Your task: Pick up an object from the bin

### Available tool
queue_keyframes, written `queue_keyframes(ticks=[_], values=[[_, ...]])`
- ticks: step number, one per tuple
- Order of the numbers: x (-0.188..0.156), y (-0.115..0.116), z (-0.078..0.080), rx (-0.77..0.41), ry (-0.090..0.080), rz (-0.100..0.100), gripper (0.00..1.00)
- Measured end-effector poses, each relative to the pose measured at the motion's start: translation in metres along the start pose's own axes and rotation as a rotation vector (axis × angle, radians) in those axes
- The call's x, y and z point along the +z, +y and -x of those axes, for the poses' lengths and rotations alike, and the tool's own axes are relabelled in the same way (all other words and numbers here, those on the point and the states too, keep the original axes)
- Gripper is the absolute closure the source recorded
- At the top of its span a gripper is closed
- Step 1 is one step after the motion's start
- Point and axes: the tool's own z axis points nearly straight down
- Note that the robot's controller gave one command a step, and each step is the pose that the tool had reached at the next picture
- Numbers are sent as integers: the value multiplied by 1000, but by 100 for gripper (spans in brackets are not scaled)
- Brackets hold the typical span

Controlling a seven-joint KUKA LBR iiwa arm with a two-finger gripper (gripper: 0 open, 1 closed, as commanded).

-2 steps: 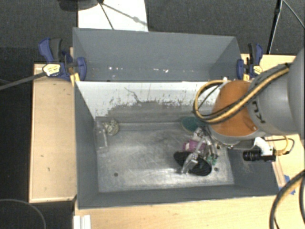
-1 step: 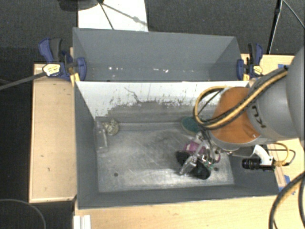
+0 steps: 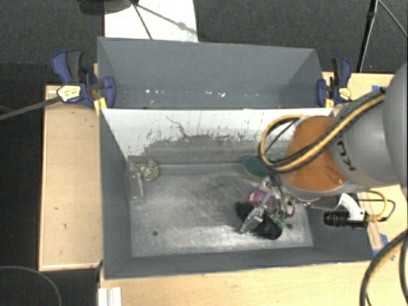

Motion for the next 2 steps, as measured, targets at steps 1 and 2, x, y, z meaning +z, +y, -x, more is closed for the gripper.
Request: queue_keyframes(ticks=[1, 2], values=[[-57, 1, 2, -4, 15, -8, 100], [-66, 1, 2, -10, 18, -9, 100]])
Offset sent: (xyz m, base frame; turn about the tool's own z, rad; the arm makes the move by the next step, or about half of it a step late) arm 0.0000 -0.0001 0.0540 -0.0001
